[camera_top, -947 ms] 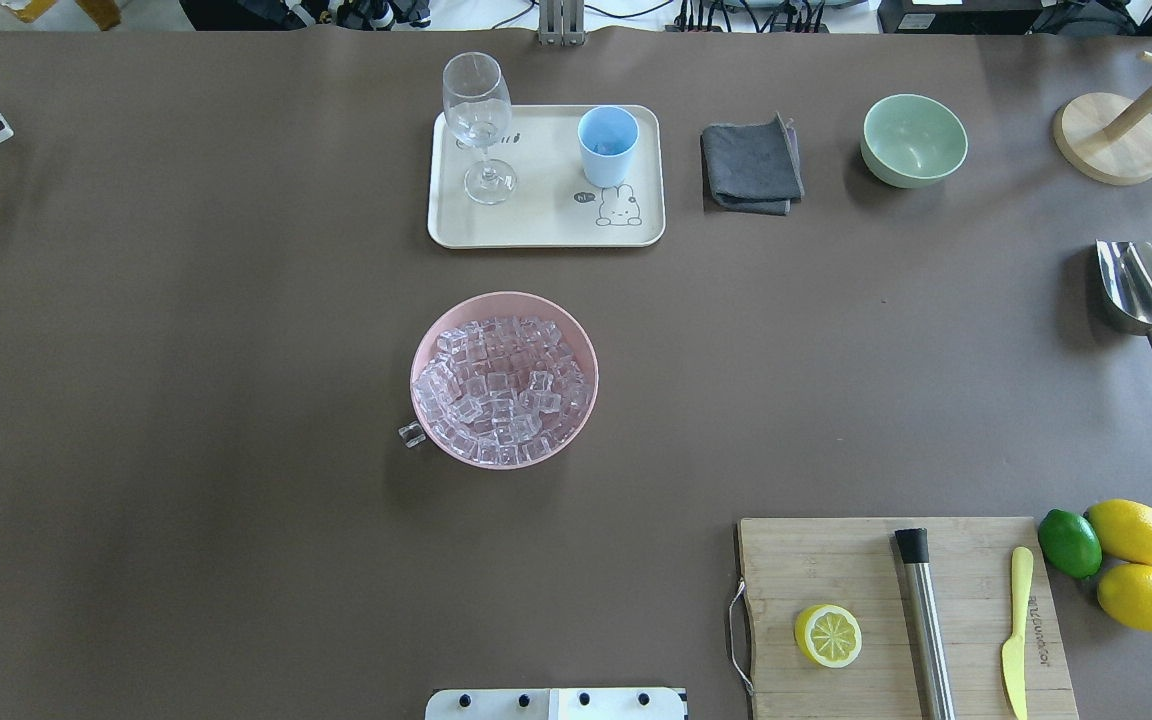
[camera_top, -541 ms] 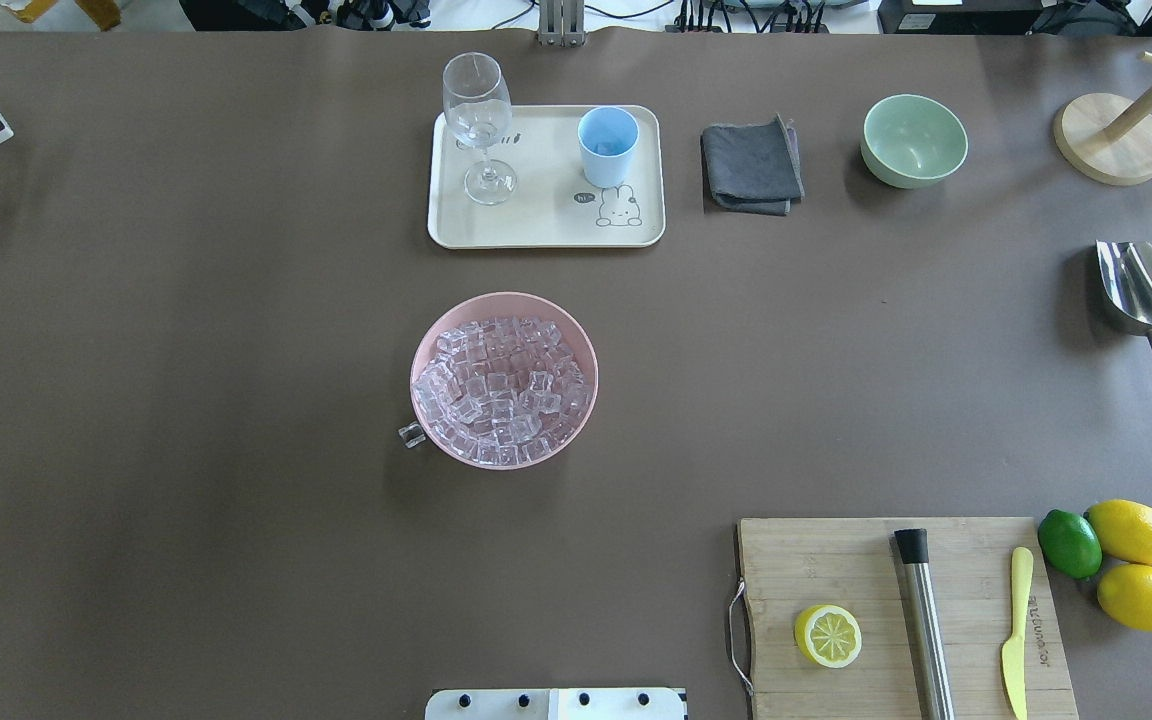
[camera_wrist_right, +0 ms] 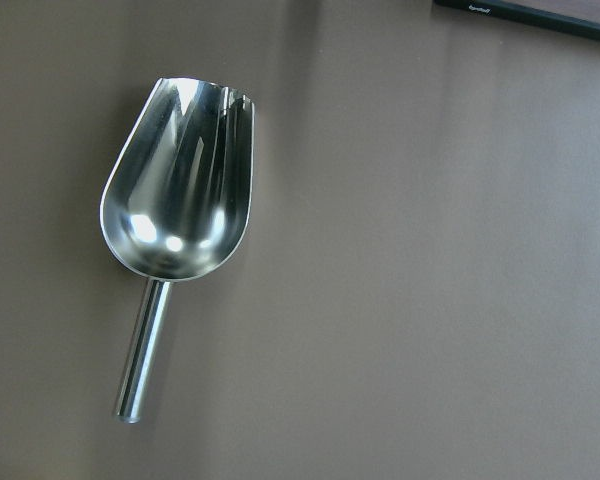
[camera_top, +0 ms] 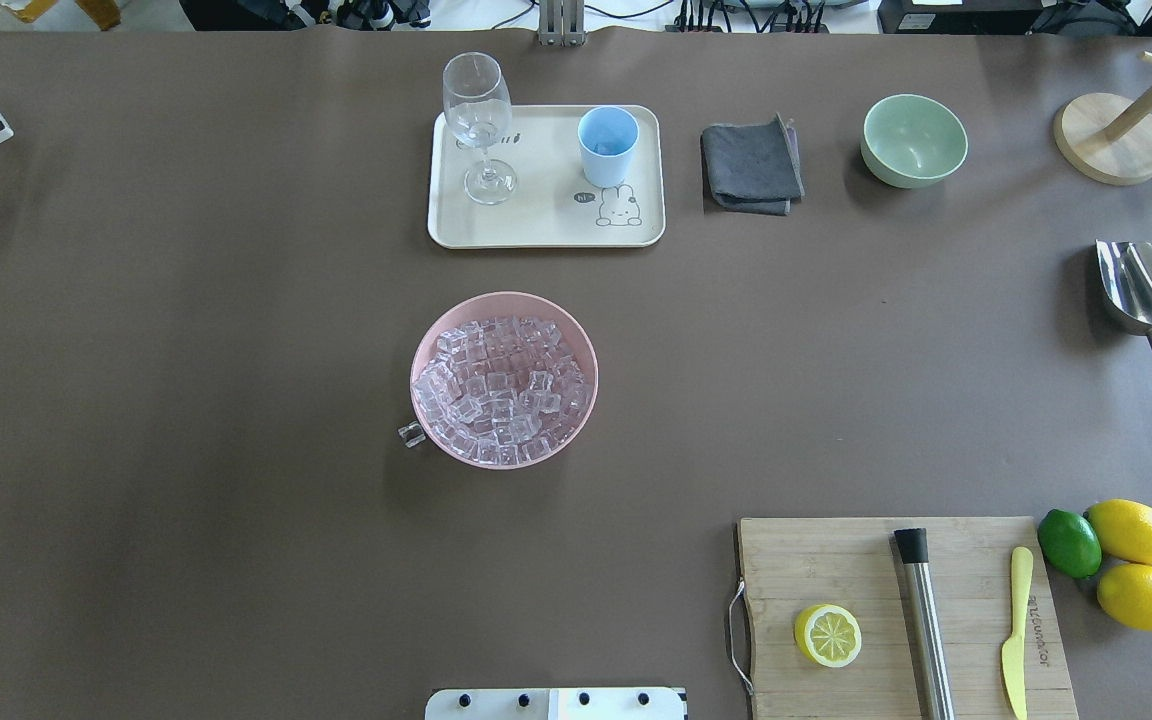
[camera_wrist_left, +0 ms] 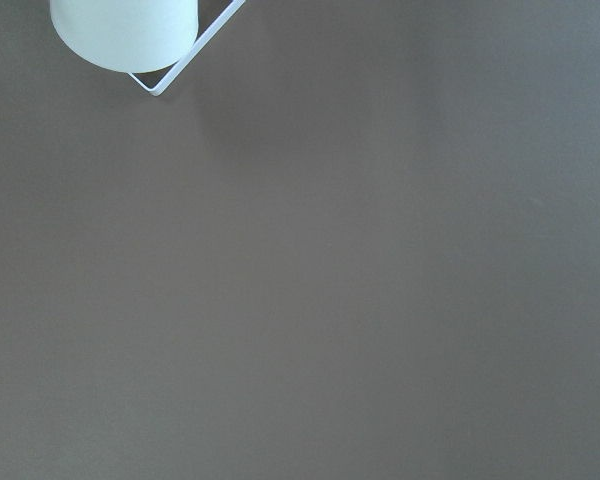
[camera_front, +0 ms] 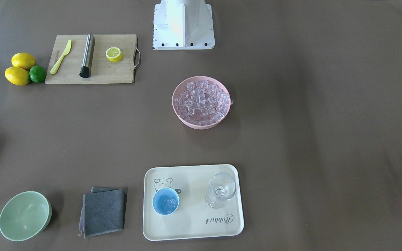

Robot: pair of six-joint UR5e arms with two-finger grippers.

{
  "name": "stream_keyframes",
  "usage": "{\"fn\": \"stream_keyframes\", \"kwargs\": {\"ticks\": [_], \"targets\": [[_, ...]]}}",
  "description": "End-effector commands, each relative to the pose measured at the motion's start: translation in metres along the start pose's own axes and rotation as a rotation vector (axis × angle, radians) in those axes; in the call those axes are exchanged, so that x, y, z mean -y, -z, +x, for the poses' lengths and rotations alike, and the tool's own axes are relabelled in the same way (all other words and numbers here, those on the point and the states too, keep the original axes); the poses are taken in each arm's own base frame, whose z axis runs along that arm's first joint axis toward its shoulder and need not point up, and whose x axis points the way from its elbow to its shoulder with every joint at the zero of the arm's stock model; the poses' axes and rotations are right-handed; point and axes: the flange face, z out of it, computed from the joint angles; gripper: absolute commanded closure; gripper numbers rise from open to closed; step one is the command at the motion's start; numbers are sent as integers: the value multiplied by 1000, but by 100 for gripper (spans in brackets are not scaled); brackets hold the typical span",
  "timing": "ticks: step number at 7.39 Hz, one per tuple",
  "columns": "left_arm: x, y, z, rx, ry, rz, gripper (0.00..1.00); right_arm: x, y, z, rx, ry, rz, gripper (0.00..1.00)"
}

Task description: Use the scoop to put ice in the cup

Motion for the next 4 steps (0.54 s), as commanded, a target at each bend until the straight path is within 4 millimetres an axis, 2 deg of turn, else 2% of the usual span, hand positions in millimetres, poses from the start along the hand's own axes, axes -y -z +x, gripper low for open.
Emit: {"fn": "stream_keyframes", "kwargs": {"ticks": [1, 4], "targets": [[0, 0, 1, 0, -1, 0, 1, 0, 0, 4, 3, -12, 1, 1], [0, 0, 0, 0, 0, -1, 1, -2, -1, 4, 5, -13, 0, 1]]}}
